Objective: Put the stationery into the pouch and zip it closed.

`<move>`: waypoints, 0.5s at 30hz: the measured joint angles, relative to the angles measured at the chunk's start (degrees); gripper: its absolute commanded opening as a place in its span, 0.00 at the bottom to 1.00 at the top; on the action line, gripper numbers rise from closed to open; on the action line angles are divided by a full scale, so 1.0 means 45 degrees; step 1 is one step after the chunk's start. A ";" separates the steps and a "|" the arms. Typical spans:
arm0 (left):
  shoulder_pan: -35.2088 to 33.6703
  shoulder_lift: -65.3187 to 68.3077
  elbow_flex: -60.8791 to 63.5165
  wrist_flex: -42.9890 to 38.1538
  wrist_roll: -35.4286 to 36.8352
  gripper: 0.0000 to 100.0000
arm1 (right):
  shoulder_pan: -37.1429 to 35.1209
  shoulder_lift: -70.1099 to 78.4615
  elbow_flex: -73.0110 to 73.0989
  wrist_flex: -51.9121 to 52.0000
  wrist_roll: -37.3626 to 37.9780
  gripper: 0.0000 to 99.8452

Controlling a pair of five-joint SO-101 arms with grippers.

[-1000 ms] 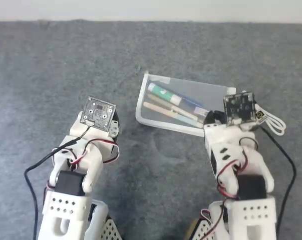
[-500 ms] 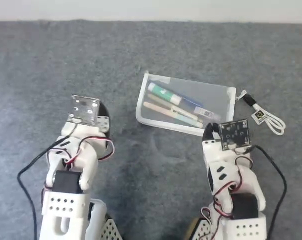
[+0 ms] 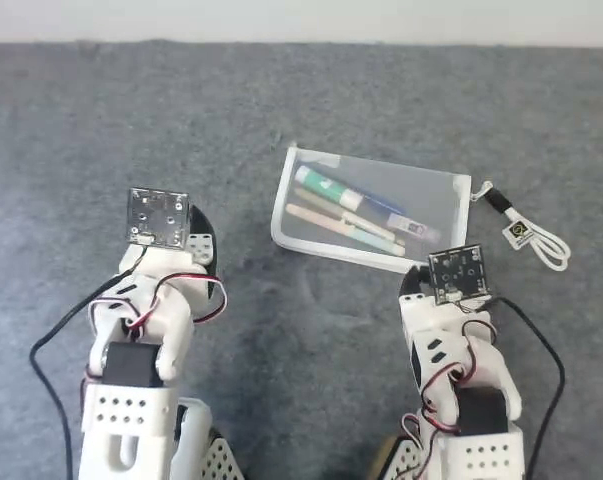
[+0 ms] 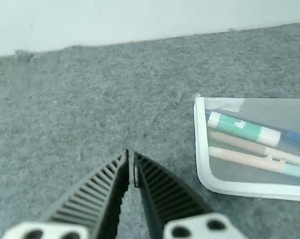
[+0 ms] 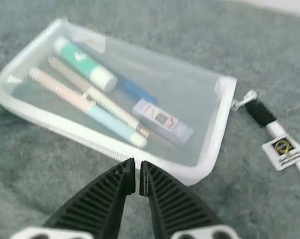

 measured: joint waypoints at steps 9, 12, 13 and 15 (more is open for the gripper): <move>0.0039 -0.0059 -0.0117 0.0527 0.0156 0.01 | 0.0000 0.0020 0.0938 -0.0020 0.0000 0.01; 0.0039 -0.0918 -0.0234 0.1309 0.0156 0.01 | 0.0000 0.0020 0.0977 -0.0059 0.0000 0.01; 0.0039 -0.1407 -0.0234 0.1582 0.0156 0.01 | 0.0000 0.0020 0.0977 -0.0059 0.0000 0.01; 0.0039 -0.2618 -0.0234 0.2051 0.0176 0.01 | 0.0000 0.0020 0.0977 0.0000 0.0000 0.01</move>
